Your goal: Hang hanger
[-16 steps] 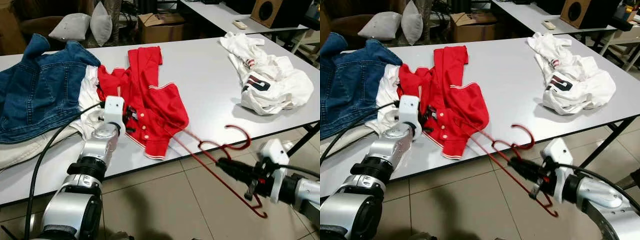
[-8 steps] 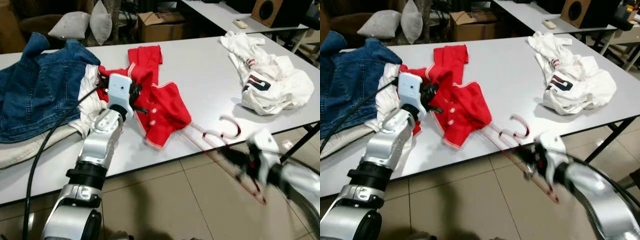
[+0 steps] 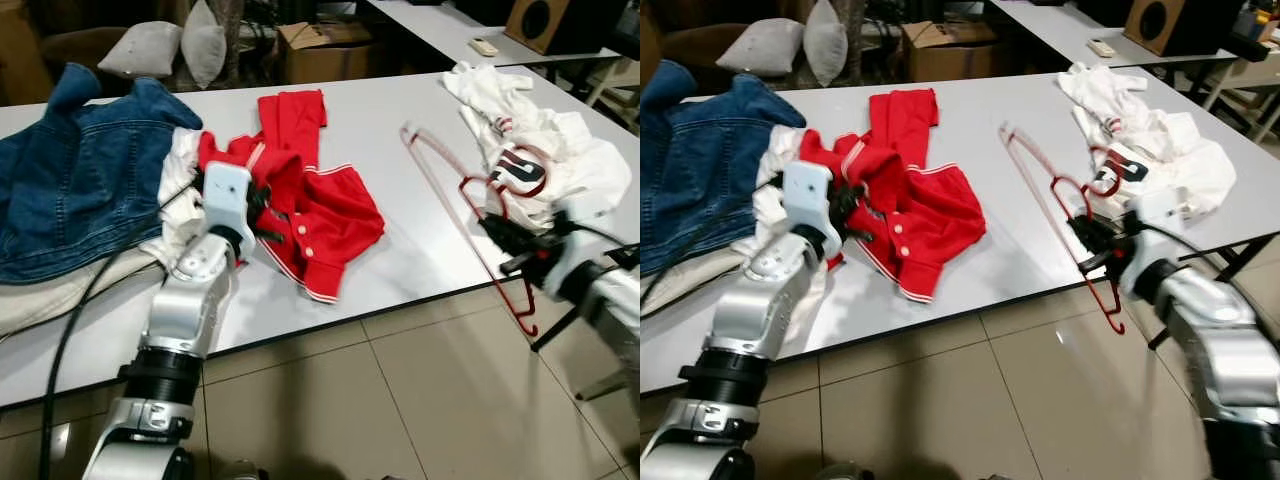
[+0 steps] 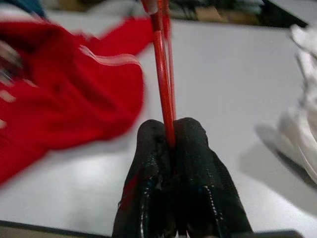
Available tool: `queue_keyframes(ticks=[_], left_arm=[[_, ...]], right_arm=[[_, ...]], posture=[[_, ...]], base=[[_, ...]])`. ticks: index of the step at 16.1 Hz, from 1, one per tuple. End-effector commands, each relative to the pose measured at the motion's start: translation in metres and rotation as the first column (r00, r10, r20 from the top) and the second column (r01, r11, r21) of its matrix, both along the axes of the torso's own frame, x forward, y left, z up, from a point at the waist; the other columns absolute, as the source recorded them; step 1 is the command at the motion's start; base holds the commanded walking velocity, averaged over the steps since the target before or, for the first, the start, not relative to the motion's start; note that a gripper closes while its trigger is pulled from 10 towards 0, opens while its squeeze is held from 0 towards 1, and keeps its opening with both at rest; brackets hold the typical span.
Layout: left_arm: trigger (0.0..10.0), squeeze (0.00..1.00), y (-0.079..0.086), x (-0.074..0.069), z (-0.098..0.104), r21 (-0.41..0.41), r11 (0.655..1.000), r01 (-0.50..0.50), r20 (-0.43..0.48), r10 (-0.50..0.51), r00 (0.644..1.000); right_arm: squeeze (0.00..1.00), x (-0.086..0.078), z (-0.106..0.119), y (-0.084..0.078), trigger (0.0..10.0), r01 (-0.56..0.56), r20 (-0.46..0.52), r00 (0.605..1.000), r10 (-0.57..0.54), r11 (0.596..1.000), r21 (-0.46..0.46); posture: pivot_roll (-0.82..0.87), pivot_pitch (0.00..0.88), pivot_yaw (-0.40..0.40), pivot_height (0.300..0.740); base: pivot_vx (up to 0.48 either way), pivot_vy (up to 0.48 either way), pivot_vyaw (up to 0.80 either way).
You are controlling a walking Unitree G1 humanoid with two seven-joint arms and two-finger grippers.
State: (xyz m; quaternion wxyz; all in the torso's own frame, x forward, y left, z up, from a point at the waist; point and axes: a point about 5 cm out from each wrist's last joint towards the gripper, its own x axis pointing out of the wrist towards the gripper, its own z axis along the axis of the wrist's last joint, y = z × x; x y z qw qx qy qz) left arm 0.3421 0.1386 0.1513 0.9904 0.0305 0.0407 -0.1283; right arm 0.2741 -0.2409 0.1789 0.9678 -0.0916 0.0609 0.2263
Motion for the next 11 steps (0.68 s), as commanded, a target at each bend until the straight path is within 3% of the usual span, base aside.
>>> queue_keyframes(ticks=[1, 3, 5, 9, 11], left_arm=[[0.0, 0.00, -0.009, -0.001, 0.003, 0.019, 1.000, 0.017, 0.002, -0.017, 1.000], [0.0, 0.00, -0.013, -0.001, 0.003, 0.016, 1.000, 0.018, 0.002, -0.018, 1.000], [0.0, 0.00, -0.013, 0.000, 0.009, -0.005, 1.000, 0.002, 0.029, -0.002, 1.000], [0.0, 0.00, -0.016, -0.001, 0.034, -0.045, 0.999, 0.019, 0.141, -0.012, 0.990], [0.0, 0.00, -0.019, -0.001, 0.037, -0.053, 0.998, 0.023, 0.150, -0.015, 0.989]], right_arm=[[0.00, -0.010, 0.015, 0.002, 10.0, -0.083, 0.029, 0.996, 0.081, 0.995, 0.052], [0.00, -0.030, 0.018, 0.015, 10.0, -0.252, -0.015, 0.967, 0.255, 0.961, 0.113], [0.00, -0.042, 0.009, 0.023, 10.0, -0.345, -0.098, 0.928, 0.360, 0.928, 0.140], [0.00, -0.047, -0.008, 0.030, 10.0, -0.357, -0.246, 0.886, 0.393, 0.917, 0.180], [0.00, -0.050, -0.010, 0.033, 10.0, -0.390, -0.260, 0.864, 0.431, 0.900, 0.195]], posture=[[-0.07, 0.000, -0.030, 0.740], [-0.08, 0.000, -0.025, 0.740], [-0.08, 0.000, -0.025, 0.740], [-0.07, 0.000, -0.043, 0.740], [-0.06, 0.000, -0.051, 0.740]], base=[[0.000, 0.000, 0.00], [0.000, 0.000, 0.00], [0.000, 0.000, 0.00], [0.000, 0.000, 0.00], [0.000, 0.000, 0.00]])
